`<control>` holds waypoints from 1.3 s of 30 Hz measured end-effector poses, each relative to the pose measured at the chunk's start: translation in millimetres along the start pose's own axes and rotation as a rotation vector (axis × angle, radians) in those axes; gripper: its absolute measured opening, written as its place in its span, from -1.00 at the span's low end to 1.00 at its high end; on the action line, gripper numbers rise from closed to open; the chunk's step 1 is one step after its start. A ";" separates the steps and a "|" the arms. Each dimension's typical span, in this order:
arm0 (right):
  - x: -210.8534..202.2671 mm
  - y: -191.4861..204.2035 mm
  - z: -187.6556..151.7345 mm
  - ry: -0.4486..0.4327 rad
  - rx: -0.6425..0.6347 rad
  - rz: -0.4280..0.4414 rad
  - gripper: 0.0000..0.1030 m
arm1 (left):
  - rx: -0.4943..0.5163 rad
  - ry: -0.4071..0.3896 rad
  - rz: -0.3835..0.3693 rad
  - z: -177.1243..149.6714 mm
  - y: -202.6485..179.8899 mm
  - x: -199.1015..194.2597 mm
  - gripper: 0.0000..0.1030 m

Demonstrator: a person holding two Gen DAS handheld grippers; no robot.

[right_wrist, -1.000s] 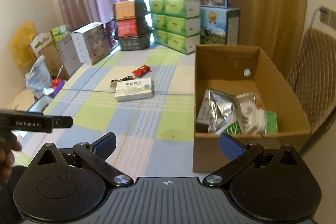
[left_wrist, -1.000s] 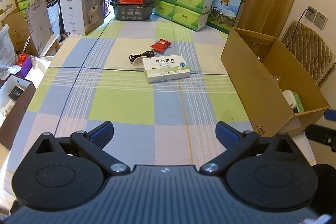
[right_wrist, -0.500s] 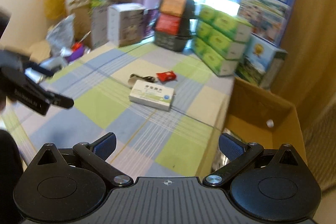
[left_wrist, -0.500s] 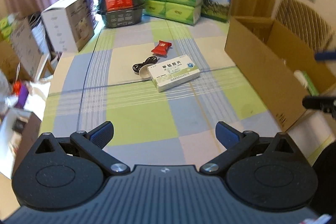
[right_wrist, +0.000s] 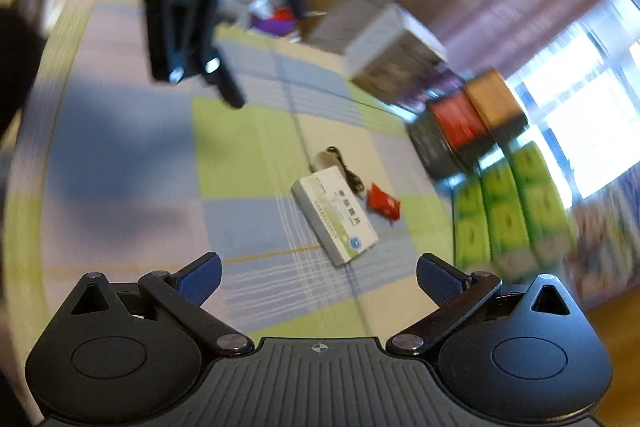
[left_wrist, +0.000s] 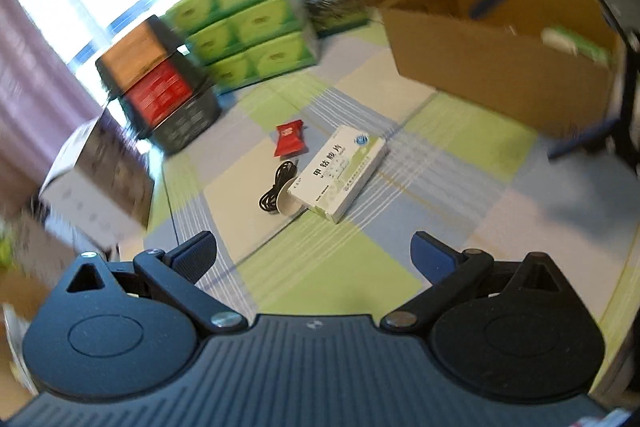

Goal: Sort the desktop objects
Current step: 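Move both tools down toward the white-green medicine box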

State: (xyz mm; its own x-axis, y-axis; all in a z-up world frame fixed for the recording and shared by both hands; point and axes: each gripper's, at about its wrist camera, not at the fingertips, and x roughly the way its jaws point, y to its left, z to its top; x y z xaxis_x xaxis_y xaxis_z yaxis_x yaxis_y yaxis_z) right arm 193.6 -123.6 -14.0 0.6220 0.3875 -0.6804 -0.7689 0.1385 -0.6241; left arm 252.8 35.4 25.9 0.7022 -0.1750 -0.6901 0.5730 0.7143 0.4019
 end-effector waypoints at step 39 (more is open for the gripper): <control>218.5 -81.6 10.8 0.133 -0.180 0.238 0.95 | 0.375 0.070 -0.218 -0.4 47.0 177.6 0.93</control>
State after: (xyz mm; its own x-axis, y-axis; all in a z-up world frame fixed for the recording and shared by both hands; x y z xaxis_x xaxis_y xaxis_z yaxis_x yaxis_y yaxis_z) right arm 390.6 -40.4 -107.5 0.4512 0.2655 -0.8520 -0.8638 -0.1100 -0.4917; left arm 404.2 38.1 -78.0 0.5250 -0.2386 -0.8170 0.8274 0.3679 0.4243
